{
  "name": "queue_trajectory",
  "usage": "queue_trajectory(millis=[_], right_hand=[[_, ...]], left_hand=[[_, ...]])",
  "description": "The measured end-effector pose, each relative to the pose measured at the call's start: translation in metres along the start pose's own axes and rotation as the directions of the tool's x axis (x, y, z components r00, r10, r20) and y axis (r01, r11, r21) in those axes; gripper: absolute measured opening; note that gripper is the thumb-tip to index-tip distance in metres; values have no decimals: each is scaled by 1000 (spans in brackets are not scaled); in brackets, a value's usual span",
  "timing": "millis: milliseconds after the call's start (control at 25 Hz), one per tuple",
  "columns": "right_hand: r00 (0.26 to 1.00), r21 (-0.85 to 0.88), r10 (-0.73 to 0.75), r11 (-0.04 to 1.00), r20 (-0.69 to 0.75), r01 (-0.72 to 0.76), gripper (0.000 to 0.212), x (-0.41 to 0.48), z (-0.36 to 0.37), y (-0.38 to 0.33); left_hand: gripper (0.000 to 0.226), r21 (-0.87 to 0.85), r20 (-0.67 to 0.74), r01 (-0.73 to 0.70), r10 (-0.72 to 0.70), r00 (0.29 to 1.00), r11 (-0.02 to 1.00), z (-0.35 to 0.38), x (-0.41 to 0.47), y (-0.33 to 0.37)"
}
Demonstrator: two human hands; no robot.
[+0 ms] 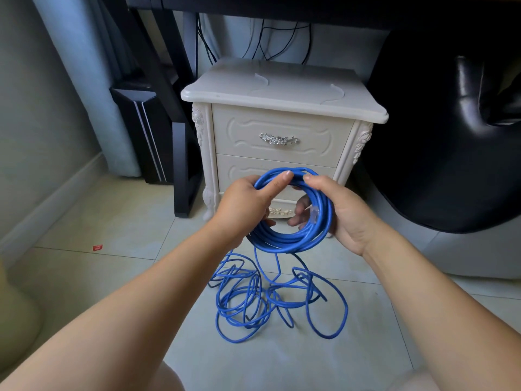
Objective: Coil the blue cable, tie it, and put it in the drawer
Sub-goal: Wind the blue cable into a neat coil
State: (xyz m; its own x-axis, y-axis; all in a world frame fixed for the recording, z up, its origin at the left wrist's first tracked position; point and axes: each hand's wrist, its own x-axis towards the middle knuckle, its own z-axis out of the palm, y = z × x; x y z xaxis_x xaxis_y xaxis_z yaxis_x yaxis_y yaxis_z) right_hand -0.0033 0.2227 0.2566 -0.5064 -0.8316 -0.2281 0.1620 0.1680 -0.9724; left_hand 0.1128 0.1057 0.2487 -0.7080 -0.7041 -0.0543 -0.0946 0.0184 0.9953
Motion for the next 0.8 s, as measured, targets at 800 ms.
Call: queue_trajectory(millis=[800], right_hand=[[956,107,-32,992,-292,66,25,6,8,4]], left_hand=[[37,-217,143,200,-171,975,955,-7,-1,3]])
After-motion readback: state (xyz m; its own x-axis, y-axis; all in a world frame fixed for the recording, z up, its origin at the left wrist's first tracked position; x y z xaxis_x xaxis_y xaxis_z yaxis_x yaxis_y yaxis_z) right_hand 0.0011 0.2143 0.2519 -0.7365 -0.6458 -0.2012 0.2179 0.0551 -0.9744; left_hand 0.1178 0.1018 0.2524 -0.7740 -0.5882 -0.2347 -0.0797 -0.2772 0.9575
